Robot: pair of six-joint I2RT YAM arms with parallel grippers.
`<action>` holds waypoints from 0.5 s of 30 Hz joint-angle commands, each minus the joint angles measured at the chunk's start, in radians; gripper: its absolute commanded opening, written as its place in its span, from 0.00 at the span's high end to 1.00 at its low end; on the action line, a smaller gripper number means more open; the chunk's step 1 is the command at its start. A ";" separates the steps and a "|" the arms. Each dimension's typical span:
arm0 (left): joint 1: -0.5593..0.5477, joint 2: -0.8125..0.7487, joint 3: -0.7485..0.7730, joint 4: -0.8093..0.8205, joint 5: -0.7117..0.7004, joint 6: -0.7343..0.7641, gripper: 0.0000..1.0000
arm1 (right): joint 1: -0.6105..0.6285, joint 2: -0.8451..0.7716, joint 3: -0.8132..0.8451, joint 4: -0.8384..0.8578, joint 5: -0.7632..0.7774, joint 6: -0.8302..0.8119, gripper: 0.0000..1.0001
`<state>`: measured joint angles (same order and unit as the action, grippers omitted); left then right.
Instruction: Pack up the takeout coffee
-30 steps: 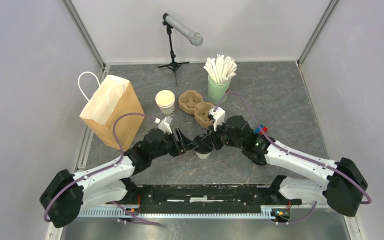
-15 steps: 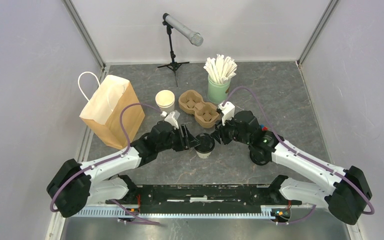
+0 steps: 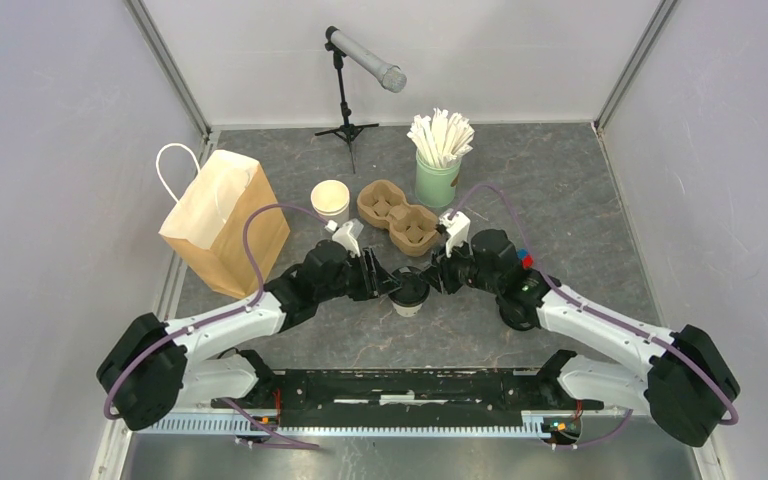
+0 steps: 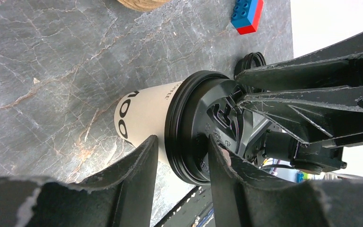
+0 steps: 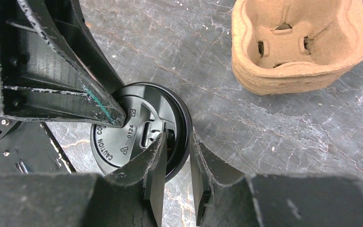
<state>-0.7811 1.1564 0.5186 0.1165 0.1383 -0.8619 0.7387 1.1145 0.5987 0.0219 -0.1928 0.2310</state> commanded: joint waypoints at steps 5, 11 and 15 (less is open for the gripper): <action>0.002 0.086 -0.102 0.048 0.005 0.015 0.54 | -0.011 0.011 -0.176 0.038 0.002 0.047 0.71; 0.001 0.049 -0.095 0.058 0.034 -0.007 0.56 | -0.010 -0.028 -0.136 -0.009 0.023 0.037 0.72; 0.002 -0.010 -0.043 0.030 0.054 -0.008 0.47 | -0.010 -0.063 -0.051 -0.098 0.032 0.008 0.69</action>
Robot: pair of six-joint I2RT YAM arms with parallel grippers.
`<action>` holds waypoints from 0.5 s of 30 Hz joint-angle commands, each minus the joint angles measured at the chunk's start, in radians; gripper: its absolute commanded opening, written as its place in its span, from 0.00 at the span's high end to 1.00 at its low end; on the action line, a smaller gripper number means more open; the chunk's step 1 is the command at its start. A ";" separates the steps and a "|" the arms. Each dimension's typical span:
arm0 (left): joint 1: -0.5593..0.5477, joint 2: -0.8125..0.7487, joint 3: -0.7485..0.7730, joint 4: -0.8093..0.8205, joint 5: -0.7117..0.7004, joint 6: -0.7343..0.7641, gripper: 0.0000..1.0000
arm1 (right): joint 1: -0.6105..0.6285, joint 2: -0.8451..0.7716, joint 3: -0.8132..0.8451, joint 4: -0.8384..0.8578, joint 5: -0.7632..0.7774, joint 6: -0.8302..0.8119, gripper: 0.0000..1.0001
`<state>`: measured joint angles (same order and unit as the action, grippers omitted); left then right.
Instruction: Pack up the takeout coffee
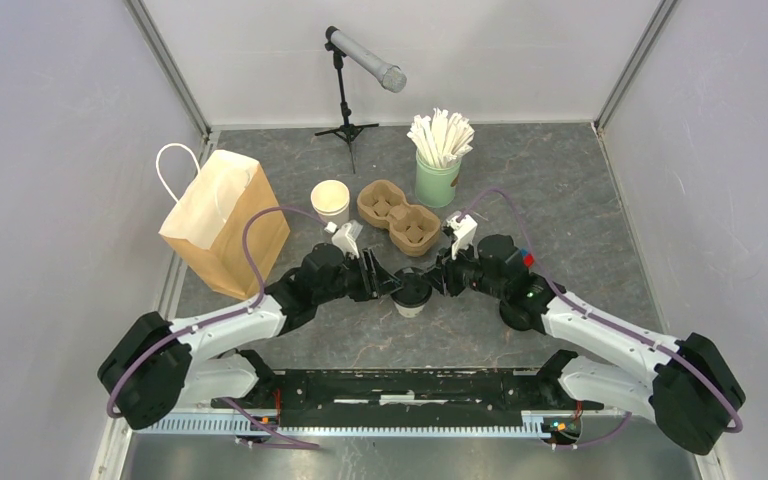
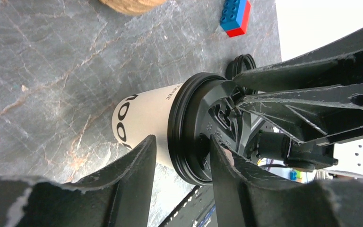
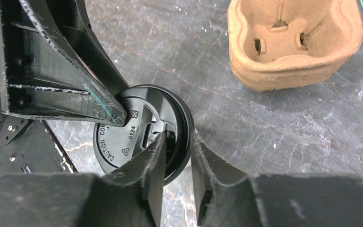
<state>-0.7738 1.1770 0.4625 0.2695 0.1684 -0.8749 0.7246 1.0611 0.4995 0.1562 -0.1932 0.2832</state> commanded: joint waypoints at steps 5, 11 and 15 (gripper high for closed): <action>-0.005 -0.075 0.115 -0.188 0.018 0.041 0.37 | 0.004 -0.054 0.142 -0.317 0.027 -0.075 0.50; -0.005 -0.104 0.223 -0.307 -0.027 0.108 0.31 | 0.006 -0.066 0.200 -0.383 0.011 -0.107 0.22; -0.005 -0.150 0.271 -0.413 -0.075 0.156 0.28 | 0.013 -0.074 0.215 -0.388 0.010 -0.120 0.14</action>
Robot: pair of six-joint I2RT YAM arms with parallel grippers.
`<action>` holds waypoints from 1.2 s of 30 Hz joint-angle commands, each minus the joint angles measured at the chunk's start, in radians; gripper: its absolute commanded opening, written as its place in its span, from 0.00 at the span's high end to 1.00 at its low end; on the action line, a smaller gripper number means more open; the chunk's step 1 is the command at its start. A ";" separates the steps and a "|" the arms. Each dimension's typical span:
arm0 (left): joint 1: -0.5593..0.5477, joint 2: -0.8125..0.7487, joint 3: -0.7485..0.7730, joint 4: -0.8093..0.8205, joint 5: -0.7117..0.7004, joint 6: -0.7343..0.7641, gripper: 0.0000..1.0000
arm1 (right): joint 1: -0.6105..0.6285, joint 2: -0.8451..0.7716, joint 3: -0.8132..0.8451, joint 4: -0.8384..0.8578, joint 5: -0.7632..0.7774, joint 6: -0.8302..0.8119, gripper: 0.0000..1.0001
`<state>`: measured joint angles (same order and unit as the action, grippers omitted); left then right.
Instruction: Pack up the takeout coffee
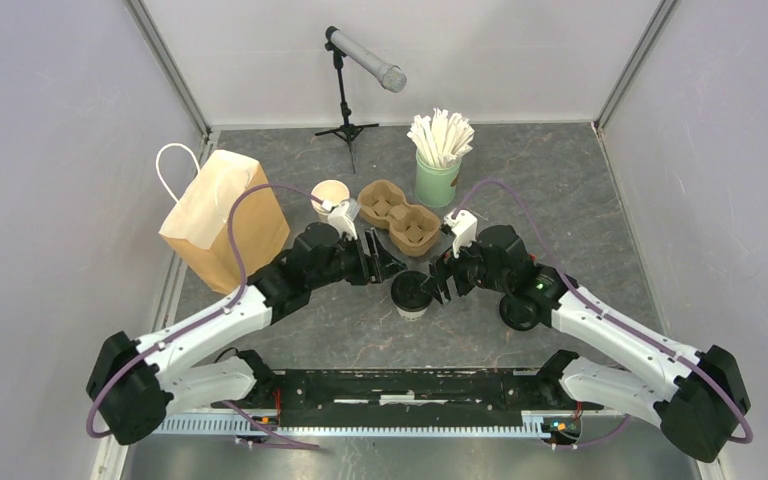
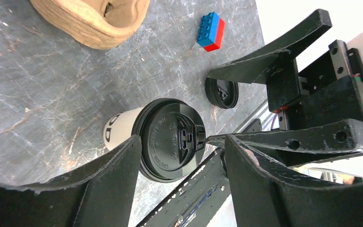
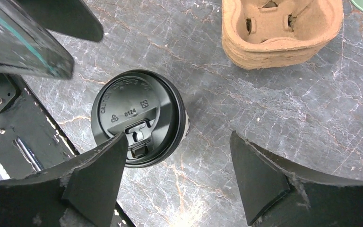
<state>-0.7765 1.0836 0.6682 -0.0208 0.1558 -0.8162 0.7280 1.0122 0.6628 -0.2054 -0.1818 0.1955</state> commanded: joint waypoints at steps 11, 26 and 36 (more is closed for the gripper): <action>-0.003 -0.302 0.080 -0.387 -0.104 0.222 0.00 | 0.082 0.018 0.123 -0.048 0.044 -0.096 0.07; -0.004 -0.583 -0.081 -0.403 0.051 0.291 0.00 | 0.198 0.138 0.203 -0.105 0.154 -0.171 0.02; -0.004 -0.548 -0.063 -0.457 -0.015 0.296 0.00 | 0.224 0.217 0.287 -0.175 0.176 -0.187 0.02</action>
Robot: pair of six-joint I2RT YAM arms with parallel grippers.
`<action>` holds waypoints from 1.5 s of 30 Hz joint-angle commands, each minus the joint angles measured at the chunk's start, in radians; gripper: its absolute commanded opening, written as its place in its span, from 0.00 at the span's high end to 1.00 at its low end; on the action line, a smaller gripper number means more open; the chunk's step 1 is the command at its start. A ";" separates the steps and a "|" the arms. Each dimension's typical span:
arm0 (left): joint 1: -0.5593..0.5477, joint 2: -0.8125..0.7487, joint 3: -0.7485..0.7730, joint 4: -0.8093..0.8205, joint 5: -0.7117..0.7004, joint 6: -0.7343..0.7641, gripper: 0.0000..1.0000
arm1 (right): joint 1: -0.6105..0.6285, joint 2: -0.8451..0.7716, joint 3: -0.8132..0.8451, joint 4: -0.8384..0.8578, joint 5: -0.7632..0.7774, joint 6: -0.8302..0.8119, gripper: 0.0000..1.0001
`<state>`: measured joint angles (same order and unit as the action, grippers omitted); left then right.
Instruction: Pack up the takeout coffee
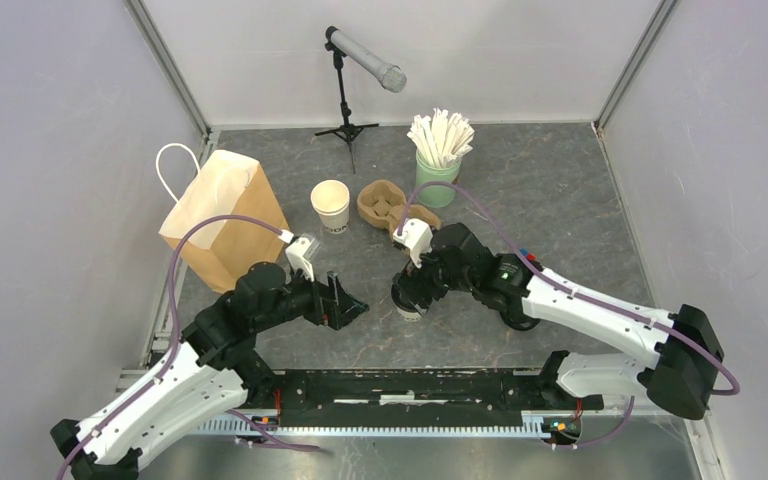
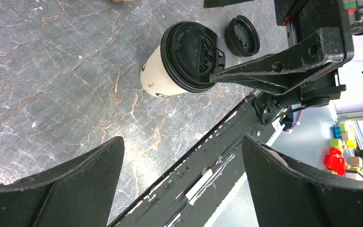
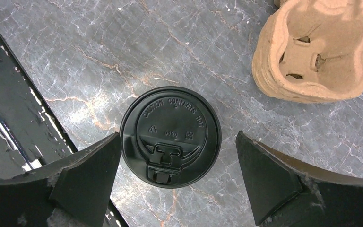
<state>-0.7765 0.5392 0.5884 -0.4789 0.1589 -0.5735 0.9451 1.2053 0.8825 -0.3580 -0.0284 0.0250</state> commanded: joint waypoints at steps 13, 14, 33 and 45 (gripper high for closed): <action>-0.003 -0.177 0.007 -0.019 -0.151 0.049 0.00 | 0.036 0.092 0.104 -0.045 0.082 -0.016 0.02; -0.003 -0.185 0.007 -0.023 -0.155 0.048 0.00 | 0.038 0.097 0.104 -0.046 0.080 -0.016 0.02; -0.003 -0.214 0.010 -0.050 -0.239 0.044 0.00 | 0.038 0.074 0.135 -0.068 0.088 -0.015 0.02; -0.003 -0.231 0.019 -0.069 -0.265 0.047 0.00 | 0.037 0.070 0.116 -0.062 0.038 -0.003 0.02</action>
<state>-0.7765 0.3237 0.5884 -0.5491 -0.0795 -0.5705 0.9798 1.2831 0.9833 -0.4343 0.0261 0.0238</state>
